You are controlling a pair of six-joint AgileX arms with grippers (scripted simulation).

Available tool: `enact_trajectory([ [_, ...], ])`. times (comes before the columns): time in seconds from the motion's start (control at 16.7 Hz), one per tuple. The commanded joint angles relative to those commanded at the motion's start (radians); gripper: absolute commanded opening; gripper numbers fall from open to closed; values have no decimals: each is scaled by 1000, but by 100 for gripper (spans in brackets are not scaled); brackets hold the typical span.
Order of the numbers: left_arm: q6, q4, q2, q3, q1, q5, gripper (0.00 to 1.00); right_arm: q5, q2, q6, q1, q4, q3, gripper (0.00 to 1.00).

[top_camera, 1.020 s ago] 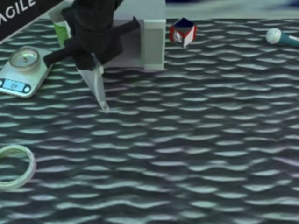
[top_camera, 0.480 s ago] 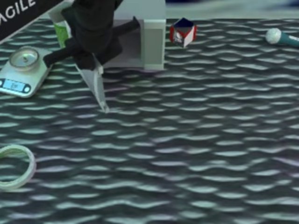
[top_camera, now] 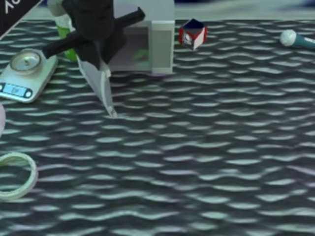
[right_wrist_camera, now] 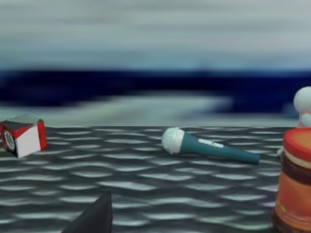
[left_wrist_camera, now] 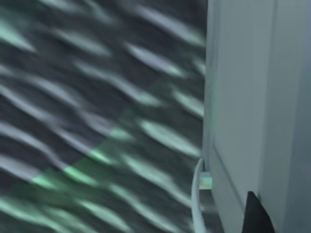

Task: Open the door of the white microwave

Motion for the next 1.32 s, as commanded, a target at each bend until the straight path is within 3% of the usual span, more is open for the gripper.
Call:
enact_trajectory([
  [0.18, 31, -118, 59, 134, 26, 80, 0, 0, 0, 0, 0, 0, 0, 100],
  [0.36, 47, -174, 90, 189, 38, 119, 0, 0, 0, 0, 0, 0, 0, 100],
  [1.32, 47, -63, 50, 39, 39, 118, 0, 0, 0, 0, 0, 0, 0, 100],
])
